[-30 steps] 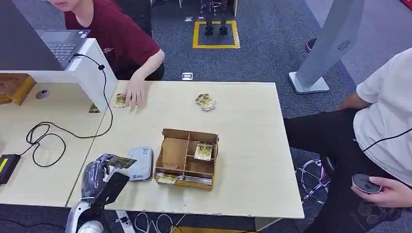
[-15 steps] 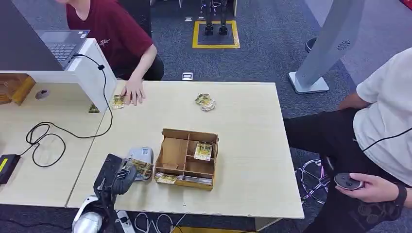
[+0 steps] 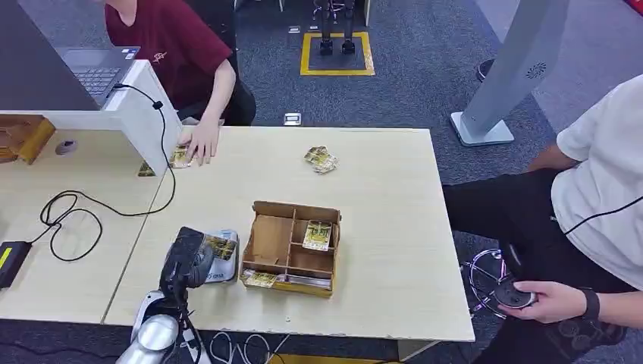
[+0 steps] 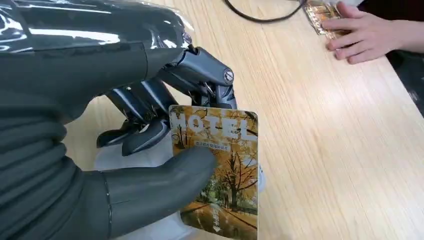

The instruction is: Pass the card to the sensor for recognition and then transmit it.

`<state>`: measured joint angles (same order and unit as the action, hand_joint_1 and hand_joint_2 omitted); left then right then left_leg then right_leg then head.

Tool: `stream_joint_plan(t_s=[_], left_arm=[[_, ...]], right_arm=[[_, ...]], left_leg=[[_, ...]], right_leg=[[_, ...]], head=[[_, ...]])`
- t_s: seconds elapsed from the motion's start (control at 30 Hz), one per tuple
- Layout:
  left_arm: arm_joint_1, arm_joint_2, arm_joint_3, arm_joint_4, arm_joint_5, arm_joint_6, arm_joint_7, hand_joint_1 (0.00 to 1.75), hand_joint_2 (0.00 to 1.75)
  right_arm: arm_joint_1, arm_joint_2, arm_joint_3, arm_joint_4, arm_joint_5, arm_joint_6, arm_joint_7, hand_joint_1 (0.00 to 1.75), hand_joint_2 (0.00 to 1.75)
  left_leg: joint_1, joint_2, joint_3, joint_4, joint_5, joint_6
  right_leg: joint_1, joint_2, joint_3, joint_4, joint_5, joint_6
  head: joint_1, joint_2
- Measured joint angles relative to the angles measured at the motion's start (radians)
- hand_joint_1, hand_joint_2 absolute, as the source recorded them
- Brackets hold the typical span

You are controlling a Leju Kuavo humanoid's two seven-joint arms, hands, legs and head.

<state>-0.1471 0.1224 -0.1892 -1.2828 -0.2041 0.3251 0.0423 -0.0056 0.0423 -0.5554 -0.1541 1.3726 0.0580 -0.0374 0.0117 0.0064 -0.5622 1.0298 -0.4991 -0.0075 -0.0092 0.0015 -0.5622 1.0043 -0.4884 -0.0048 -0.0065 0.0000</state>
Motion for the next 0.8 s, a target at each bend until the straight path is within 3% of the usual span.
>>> stream_joint_plan(t_s=[0.53,0.8], left_arm=[[-0.059,-0.016,0.002,0.193,-0.055,0.065,-0.036,1.75,1.75],[-0.070,-0.022,0.011,0.265,-0.161,0.122,-0.036,1.75,1.75]], right_arm=[[-0.001,0.001,0.001,0.000,0.005,0.002,0.006,0.00,1.75],[-0.001,0.001,0.002,0.000,0.005,0.001,0.006,0.00,1.75]], left_leg=[[0.000,0.000,0.000,0.000,0.000,0.000],[0.000,0.000,0.001,0.000,0.000,0.000]], right_leg=[[0.000,0.000,0.000,0.000,0.000,0.000],[0.000,0.000,0.003,0.000,0.000,0.000]], head=[[0.000,0.000],[0.000,0.000]])
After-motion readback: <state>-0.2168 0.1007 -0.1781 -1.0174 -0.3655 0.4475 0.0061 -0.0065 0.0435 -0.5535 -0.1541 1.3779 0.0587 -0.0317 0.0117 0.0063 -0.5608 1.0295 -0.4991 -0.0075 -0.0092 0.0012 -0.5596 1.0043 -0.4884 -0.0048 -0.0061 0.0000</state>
